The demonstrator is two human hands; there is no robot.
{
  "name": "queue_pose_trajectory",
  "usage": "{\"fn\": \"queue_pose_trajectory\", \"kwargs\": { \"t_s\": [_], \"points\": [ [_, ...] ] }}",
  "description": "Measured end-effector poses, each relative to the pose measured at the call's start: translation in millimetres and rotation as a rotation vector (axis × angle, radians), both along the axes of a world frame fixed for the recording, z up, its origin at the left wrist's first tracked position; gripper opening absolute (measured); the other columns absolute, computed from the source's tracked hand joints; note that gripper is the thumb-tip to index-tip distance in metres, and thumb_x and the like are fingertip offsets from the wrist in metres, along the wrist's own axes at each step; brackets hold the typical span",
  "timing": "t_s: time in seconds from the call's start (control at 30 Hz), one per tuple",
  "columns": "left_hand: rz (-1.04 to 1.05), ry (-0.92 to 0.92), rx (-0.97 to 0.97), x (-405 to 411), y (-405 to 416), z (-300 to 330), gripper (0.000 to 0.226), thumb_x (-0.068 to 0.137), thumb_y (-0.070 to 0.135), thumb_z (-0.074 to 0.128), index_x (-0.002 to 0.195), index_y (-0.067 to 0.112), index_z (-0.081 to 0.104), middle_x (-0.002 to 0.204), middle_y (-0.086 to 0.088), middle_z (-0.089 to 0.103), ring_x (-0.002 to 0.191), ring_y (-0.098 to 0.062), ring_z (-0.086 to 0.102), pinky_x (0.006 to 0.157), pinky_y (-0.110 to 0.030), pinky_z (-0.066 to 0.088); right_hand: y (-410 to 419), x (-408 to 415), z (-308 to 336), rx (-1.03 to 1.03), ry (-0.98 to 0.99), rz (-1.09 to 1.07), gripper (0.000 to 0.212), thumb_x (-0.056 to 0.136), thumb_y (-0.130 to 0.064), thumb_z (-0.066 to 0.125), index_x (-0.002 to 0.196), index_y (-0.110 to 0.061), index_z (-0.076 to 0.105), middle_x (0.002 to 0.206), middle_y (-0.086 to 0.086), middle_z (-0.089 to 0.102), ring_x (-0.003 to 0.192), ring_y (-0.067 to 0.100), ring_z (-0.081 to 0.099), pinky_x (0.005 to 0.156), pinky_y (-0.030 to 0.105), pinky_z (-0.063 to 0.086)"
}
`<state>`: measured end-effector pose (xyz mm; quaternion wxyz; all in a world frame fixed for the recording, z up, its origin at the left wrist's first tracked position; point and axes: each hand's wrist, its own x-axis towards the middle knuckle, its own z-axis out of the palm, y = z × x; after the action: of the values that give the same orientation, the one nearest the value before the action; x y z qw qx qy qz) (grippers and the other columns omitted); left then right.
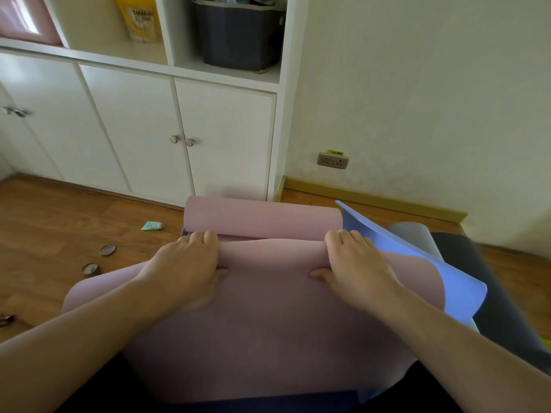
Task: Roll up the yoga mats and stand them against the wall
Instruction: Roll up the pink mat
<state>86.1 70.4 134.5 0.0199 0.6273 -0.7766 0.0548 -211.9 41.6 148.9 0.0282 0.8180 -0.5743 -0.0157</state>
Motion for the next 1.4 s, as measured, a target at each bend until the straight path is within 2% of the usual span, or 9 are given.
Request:
{"fn": "queue_pose_trajectory", "kwargs": {
  "t_s": [0.17, 0.37, 0.43, 0.57, 0.77, 0.97, 1.17, 1.3, 1.4],
  "points": [
    [-0.013, -0.133, 0.127, 5, 6, 9, 0.055, 0.092, 0.079, 0.044, 0.104, 0.026, 0.042, 0.111, 0.005, 0.067, 0.100, -0.017, 0.069, 0.080, -0.030, 0.052, 1, 0, 4, 0.097, -0.040, 0.027, 0.050, 0.095, -0.064, 0.067, 0.101, -0.027, 0.033, 0.104, -0.004, 0.054, 0.091, 0.017, 0.049, 0.077, 0.030, 0.037],
    [-0.043, -0.205, 0.244, 5, 10, 18, 0.046, 0.100, 0.074, 0.036, 0.094, 0.030, 0.047, 0.103, 0.005, 0.069, 0.094, -0.017, 0.069, 0.074, -0.030, 0.049, -1, -8, 5, 0.271, -0.039, 0.066, 0.045, 0.096, -0.068, 0.062, 0.096, -0.032, 0.035, 0.087, -0.010, 0.051, 0.081, 0.016, 0.053, 0.069, 0.032, 0.041],
    [-0.065, -0.169, 0.294, 8, 9, 15, 0.048, 0.099, 0.075, 0.035, 0.093, 0.029, 0.047, 0.098, 0.005, 0.067, 0.092, -0.018, 0.067, 0.072, -0.030, 0.046, -2, -13, 5, 0.305, -0.073, 0.102, 0.044, 0.095, -0.070, 0.062, 0.089, -0.034, 0.036, 0.086, -0.013, 0.055, 0.082, 0.013, 0.056, 0.072, 0.033, 0.046],
    [-0.094, -0.043, 0.392, 17, 6, 12, 0.046, 0.098, 0.075, 0.035, 0.103, 0.029, 0.038, 0.076, 0.012, 0.045, 0.081, -0.018, 0.058, 0.073, -0.033, 0.044, 0, -21, 6, 0.384, -0.204, 0.178, 0.034, 0.100, -0.062, 0.060, 0.099, -0.037, 0.037, 0.081, -0.014, 0.058, 0.079, 0.007, 0.057, 0.069, 0.028, 0.045],
    [-0.126, 0.183, 0.408, 23, 10, 14, 0.044, 0.092, 0.077, 0.033, 0.103, 0.035, 0.042, 0.073, 0.012, 0.056, 0.070, -0.004, 0.056, 0.065, -0.026, 0.040, 2, -25, 6, 0.418, -0.442, 0.177, 0.018, 0.102, -0.051, 0.064, 0.096, -0.038, 0.053, 0.087, -0.015, 0.067, 0.083, 0.005, 0.064, 0.079, 0.033, 0.054],
    [-0.056, 0.061, 0.400, 11, 10, 9, 0.039, 0.103, 0.066, 0.039, 0.090, 0.031, 0.047, 0.079, 0.013, 0.053, 0.076, -0.008, 0.051, 0.070, -0.032, 0.039, 0, -14, 1, 0.343, -0.266, 0.094, 0.026, 0.098, -0.050, 0.069, 0.088, -0.033, 0.052, 0.092, -0.013, 0.063, 0.087, 0.011, 0.060, 0.080, 0.039, 0.054],
    [0.029, 0.004, 0.340, 1, 6, -1, 0.030, 0.103, 0.061, 0.044, 0.100, 0.032, 0.041, 0.101, 0.006, 0.049, 0.107, -0.021, 0.060, 0.086, -0.037, 0.049, 9, 6, -2, 0.201, -0.114, 0.054, 0.023, 0.103, -0.035, 0.067, 0.103, -0.030, 0.044, 0.106, -0.007, 0.059, 0.090, 0.017, 0.055, 0.074, 0.033, 0.045],
    [0.016, -0.024, 0.312, -1, 6, -2, 0.038, 0.102, 0.061, 0.049, 0.102, 0.024, 0.037, 0.109, 0.000, 0.064, 0.103, -0.024, 0.066, 0.080, -0.038, 0.051, 7, 5, -4, 0.193, -0.075, 0.048, 0.032, 0.101, -0.026, 0.071, 0.105, -0.027, 0.039, 0.109, -0.002, 0.062, 0.091, 0.017, 0.058, 0.073, 0.032, 0.045],
    [0.012, -0.031, 0.343, 1, 6, 3, 0.043, 0.101, 0.063, 0.050, 0.103, 0.022, 0.036, 0.100, 0.002, 0.065, 0.098, -0.023, 0.068, 0.076, -0.036, 0.050, 5, 1, -3, 0.246, -0.132, 0.046, 0.037, 0.100, -0.028, 0.072, 0.111, -0.032, 0.037, 0.107, -0.007, 0.059, 0.088, 0.014, 0.059, 0.076, 0.033, 0.052]
  ]
}}
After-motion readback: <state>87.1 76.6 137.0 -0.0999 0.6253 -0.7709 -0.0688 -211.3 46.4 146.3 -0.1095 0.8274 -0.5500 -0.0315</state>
